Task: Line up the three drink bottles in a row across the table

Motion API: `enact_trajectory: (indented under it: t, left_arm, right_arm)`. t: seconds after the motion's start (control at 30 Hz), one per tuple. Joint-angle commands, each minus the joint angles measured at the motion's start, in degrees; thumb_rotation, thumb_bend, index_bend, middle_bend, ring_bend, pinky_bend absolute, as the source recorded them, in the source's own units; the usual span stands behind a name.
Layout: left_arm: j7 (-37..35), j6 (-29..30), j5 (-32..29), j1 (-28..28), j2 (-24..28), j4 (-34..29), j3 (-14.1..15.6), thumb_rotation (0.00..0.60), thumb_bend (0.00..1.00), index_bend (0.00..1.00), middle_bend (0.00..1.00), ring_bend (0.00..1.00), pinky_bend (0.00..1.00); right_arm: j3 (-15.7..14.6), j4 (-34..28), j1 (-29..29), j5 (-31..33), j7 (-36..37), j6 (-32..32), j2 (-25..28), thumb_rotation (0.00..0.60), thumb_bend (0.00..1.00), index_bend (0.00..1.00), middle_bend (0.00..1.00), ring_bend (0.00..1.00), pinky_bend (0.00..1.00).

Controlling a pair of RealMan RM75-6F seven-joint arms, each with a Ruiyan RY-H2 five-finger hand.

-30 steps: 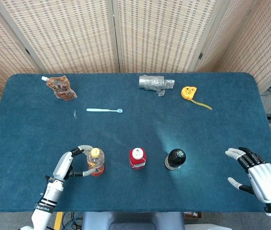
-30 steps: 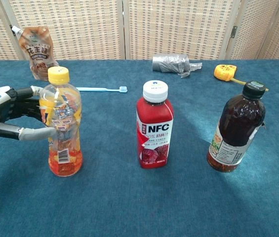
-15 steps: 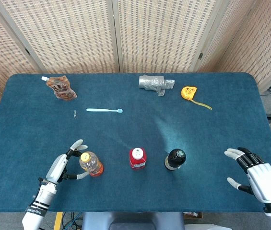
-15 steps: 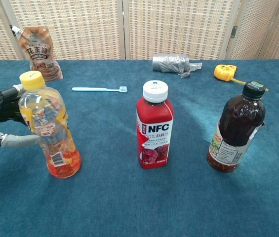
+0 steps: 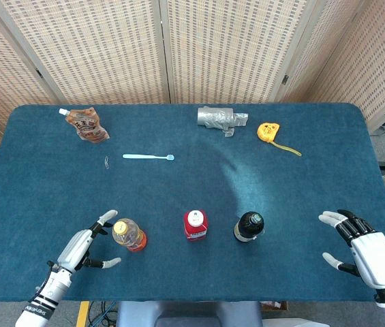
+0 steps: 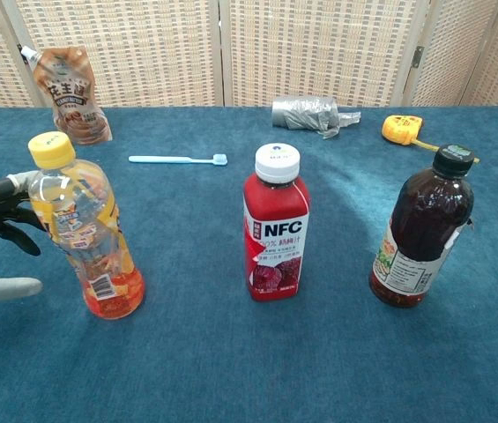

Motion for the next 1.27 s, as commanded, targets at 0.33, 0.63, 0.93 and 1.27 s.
enact_trajectory:
  t: [0.33,0.63,0.93,1.27]
  left_arm:
    - [15.46,8.88,0.92,4.23,3.89,1.26,-0.35,0.6,0.11,0.01,0.07,0.19,0.28]
    - [27.42,16.69,2.08,8.21,6.11,1.48,-0.97,0.6,0.11,0.06,0.07,0.19,0.28]
    - [29.37,20.01,3.96,11.06,7.19,2.78,-0.06,0.6,0.11,0.18,0.07,0.19,0.28]
    - [29.54,19.37,4.55,11.26,6.42,4.97,-0.52,0.6,0.11,0.19,0.07,0.19,0.28]
  right_arm:
    - [0.5,-1.99,-0.14,3.58,-2.47,-2.25,1.21,0.6,0.12,0.29,0.27,0.17,0.34]
    - [2.4,-4.51,-0.9,9.4,-5.79,-3.17,2.85,0.6,0.12,0.29,0.28,0.17,0.34]
    - [3.7,-4.28,-0.7,13.93,-5.85,-5.51,3.87,0.6,0.12,0.29,0.28,0.17,0.34]
    - [3.81,-3.72,-0.44,14.82,-6.41,-6.92,3.56,0.6,0.12,0.29,0.28,0.17,0.34]
